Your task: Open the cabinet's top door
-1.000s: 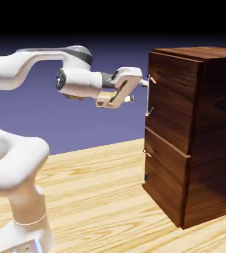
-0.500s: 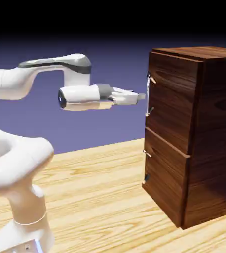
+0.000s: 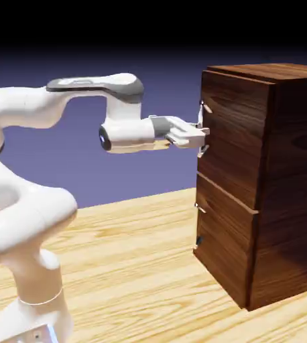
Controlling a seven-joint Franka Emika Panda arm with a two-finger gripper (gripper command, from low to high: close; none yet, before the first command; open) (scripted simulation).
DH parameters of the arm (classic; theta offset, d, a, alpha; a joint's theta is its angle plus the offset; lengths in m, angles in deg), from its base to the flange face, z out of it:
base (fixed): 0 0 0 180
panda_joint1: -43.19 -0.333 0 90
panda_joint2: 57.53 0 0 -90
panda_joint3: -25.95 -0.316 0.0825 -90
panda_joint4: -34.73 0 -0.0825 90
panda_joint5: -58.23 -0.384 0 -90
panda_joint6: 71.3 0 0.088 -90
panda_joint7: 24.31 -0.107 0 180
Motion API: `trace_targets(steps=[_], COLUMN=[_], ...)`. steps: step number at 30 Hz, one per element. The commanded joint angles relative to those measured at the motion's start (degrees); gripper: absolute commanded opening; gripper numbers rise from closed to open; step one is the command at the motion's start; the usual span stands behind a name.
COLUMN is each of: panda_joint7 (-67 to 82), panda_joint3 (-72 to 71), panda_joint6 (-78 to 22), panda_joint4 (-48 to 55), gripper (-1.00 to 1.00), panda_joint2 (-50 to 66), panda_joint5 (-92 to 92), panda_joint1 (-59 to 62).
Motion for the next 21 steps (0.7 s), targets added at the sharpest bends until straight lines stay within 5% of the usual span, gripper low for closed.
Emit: trace_targets(steps=[1, 16, 21], panda_joint7=[2.50, 26.93, 21.36], panda_joint3=[1.38, 30.06, 39.13], panda_joint6=[-0.21, -3.34, -5.75], panda_joint4=[-0.45, -8.45, -13.26], gripper=[-1.00, -1.00, -1.00], panda_joint2=[1.34, 12.81, 9.94], panda_joint5=[-0.73, 0.35, 12.36], panda_joint1=[-1.56, -31.29, -39.54])
